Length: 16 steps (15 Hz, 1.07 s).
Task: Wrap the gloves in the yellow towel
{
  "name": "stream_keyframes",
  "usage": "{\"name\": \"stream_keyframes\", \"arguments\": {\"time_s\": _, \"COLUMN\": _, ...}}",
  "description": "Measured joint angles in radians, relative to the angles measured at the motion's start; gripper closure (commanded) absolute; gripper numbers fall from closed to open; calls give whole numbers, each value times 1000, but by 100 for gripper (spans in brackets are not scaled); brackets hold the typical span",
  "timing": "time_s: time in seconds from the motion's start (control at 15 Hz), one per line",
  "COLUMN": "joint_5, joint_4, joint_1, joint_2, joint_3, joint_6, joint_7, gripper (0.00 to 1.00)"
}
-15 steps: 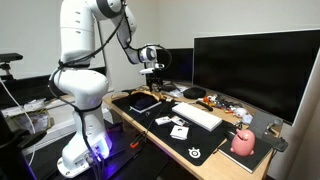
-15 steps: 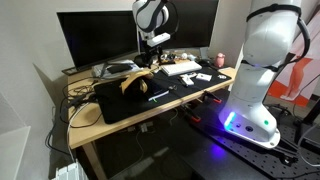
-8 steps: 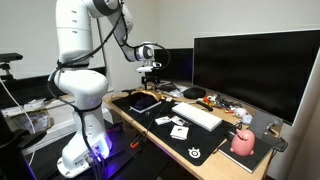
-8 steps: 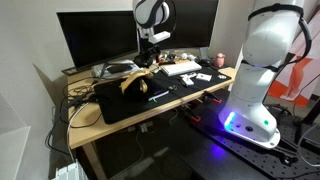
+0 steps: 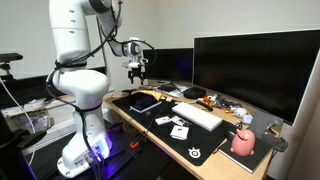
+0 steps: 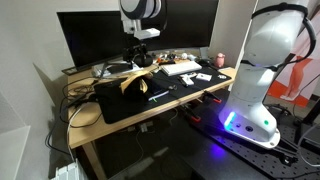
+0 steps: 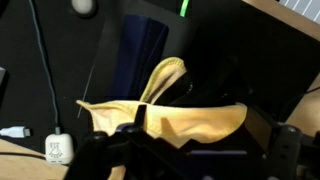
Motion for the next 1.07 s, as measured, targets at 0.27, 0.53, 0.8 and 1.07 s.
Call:
{"name": "stream_keyframes", "arguments": {"time_s": 0.27, "joint_5": -1, "joint_4": 2, "joint_1": 45, "joint_2": -10, "joint_3": 39, "joint_6": 63, "joint_7": 139, "gripper": 0}}
{"name": "stream_keyframes", "arguments": {"time_s": 0.53, "joint_5": -81, "joint_4": 15, "joint_1": 83, "joint_2": 9, "joint_3": 57, "joint_6": 136, "joint_7": 325, "gripper": 0}}
{"name": "stream_keyframes", "arguments": {"time_s": 0.8, "joint_5": -220, "joint_4": 67, "joint_1": 116, "joint_2": 66, "joint_3": 57, "joint_6": 143, "joint_7": 534, "gripper": 0}}
{"name": "stream_keyframes", "arguments": {"time_s": 1.07, "joint_5": -330, "joint_4": 134, "joint_1": 143, "joint_2": 136, "joint_3": 45, "joint_6": 114, "joint_7": 692, "gripper": 0}}
